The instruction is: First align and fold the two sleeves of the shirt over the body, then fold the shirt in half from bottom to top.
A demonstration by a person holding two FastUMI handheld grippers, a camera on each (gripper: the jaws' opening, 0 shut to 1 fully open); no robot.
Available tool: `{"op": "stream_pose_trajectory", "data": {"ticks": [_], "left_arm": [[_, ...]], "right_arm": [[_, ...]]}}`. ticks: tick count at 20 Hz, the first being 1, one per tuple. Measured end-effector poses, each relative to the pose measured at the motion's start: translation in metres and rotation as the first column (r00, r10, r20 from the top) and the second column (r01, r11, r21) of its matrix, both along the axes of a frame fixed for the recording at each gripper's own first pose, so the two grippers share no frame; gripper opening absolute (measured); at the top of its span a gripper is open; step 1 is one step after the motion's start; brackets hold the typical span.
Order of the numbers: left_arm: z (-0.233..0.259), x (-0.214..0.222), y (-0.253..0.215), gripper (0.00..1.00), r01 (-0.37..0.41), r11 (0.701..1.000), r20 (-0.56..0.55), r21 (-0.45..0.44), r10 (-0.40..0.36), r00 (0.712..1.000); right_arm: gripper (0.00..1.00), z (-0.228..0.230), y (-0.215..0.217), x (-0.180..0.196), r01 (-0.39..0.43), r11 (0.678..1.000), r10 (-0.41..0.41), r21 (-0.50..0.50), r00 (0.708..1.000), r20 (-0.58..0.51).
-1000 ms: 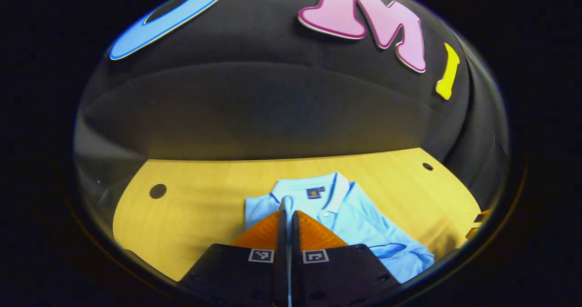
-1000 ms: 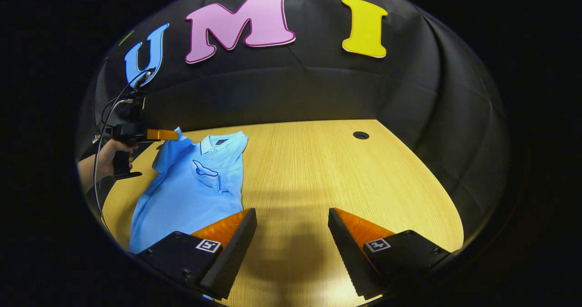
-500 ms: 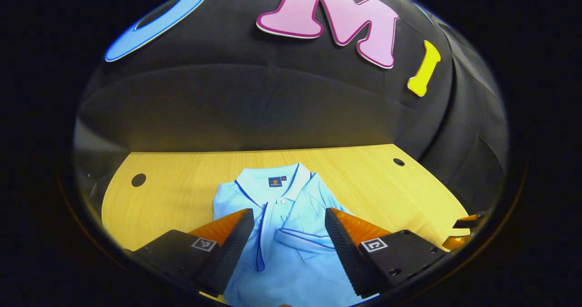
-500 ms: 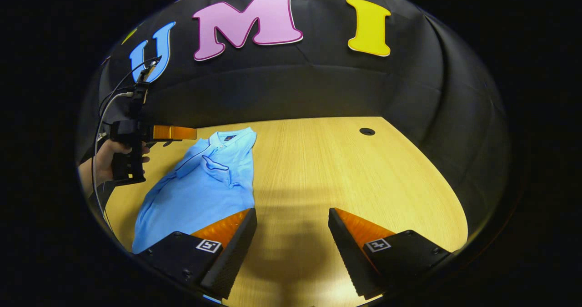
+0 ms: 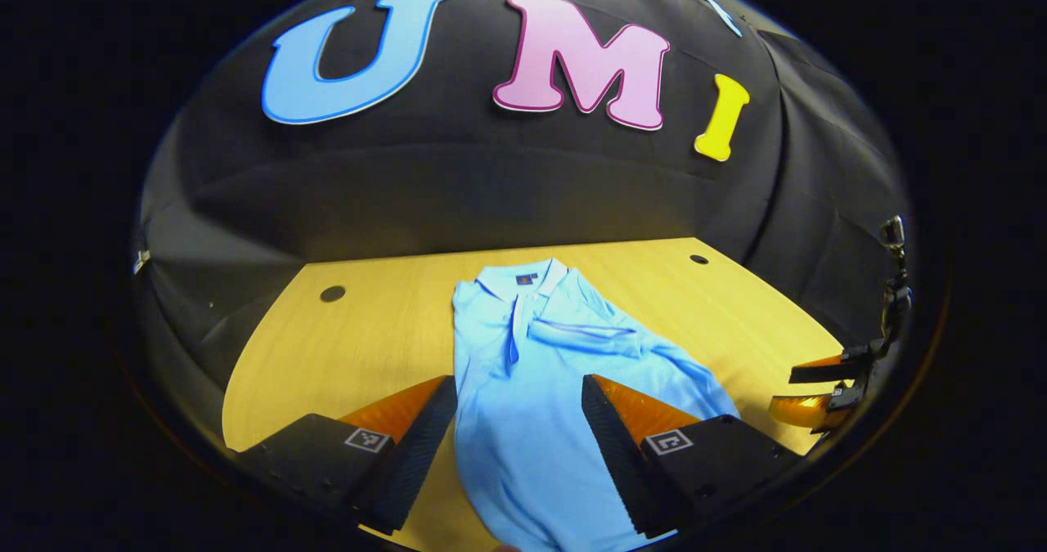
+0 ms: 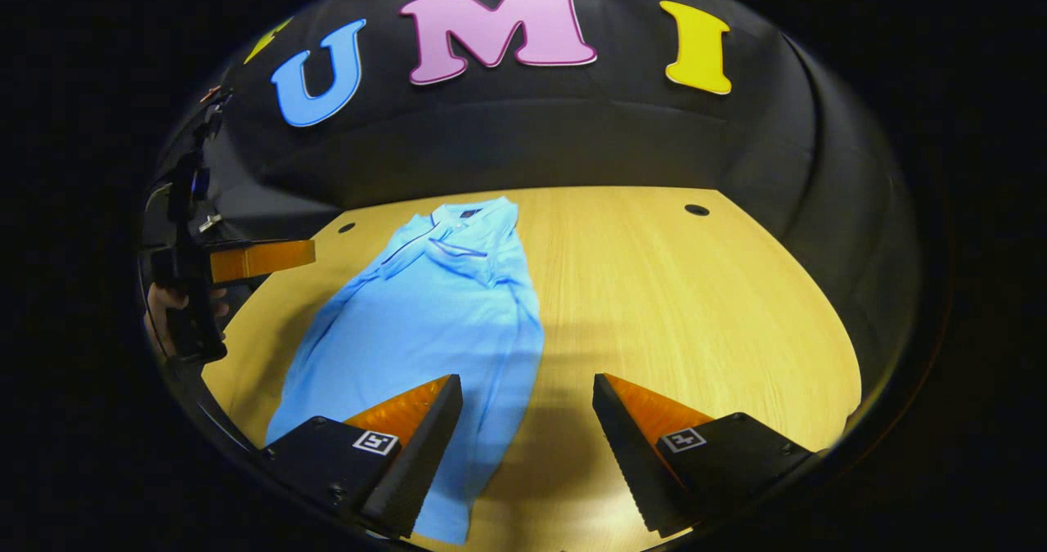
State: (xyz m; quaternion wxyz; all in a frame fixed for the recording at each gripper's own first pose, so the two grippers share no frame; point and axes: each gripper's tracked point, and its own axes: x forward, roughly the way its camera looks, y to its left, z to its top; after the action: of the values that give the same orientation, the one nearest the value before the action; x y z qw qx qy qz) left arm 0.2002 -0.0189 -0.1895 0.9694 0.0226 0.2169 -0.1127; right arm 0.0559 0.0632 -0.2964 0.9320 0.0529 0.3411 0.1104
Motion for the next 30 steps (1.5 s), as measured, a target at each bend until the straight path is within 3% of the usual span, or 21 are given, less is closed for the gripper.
{"op": "stream_pose_trajectory", "data": {"ticks": [4,5,6,9,14,19,22,23,25,26,28,29,30], "left_arm": [[-0.048,-0.089,0.012,0.97,-0.001,1.0,-0.111,0.012,0.003,0.994],[-0.059,-0.11,0.014,0.98,-0.007,1.0,-0.139,0.009,0.008,0.99],[-0.068,-0.129,0.016,0.98,-0.011,1.0,-0.165,0.003,0.012,0.986],[-0.093,-0.167,0.011,0.98,-0.045,0.999,-0.22,-0.013,0.041,0.975],[-0.122,-0.186,-0.008,0.98,-0.097,0.994,-0.272,-0.048,0.081,0.959],[-0.149,-0.19,-0.009,0.98,-0.089,0.993,-0.267,0.083,0.108,0.958],[-0.15,-0.189,-0.013,0.94,-0.08,0.992,-0.25,0.097,0.102,0.963],[-0.151,-0.189,-0.013,0.87,-0.086,0.991,-0.245,0.098,0.108,0.963],[-0.151,-0.187,-0.014,0.84,-0.09,0.992,-0.241,0.089,0.109,0.964],[-0.151,-0.186,-0.015,0.78,-0.092,0.992,-0.238,0.082,0.11,0.965],[-0.151,-0.185,-0.02,0.55,-0.085,0.994,-0.235,0.069,0.099,0.967],[-0.151,-0.185,-0.023,0.36,-0.074,0.995,-0.235,0.063,0.087,0.968],[-0.15,-0.185,-0.024,0.27,-0.063,0.996,-0.227,0.066,0.077,0.971]], "right_arm": [[1.0,-0.011,0.023,-0.046,-0.024,1.0,0.024,0.005,0.998,-0.061],[0.95,-0.013,0.027,-0.057,-0.024,1.0,0.025,0.004,0.997,-0.072],[1.0,-0.016,0.03,-0.067,-0.025,1.0,0.025,0.001,0.996,-0.083],[1.0,-0.028,0.037,-0.093,-0.02,1.0,0.02,0.002,0.992,-0.124],[1.0,-0.042,0.045,-0.12,-0.012,1.0,0.011,-0.002,0.986,-0.167],[0.99,-0.052,0.05,-0.129,-0.012,1.0,0.008,-0.023,0.985,-0.174],[0.97,-0.055,0.047,-0.127,0.017,0.998,-0.028,-0.064,0.985,-0.172],[0.93,-0.057,0.047,-0.126,0.017,0.997,-0.03,-0.075,0.984,-0.175],[0.86,-0.058,0.047,-0.122,0.006,0.995,-0.024,-0.099,0.985,-0.173],[0.76,-0.057,0.05,-0.122,-0.001,0.995,-0.017,-0.098,0.985,-0.174],[0.48,-0.058,0.055,-0.12,-0.003,0.996,-0.012,-0.086,0.985,-0.175],[0.22,-0.059,0.057,-0.119,0.008,0.997,-0.022,-0.078,0.984,-0.175],[0.19,-0.059,0.058,-0.117,0.006,0.998,-0.018,-0.068,0.984,-0.175]]}}
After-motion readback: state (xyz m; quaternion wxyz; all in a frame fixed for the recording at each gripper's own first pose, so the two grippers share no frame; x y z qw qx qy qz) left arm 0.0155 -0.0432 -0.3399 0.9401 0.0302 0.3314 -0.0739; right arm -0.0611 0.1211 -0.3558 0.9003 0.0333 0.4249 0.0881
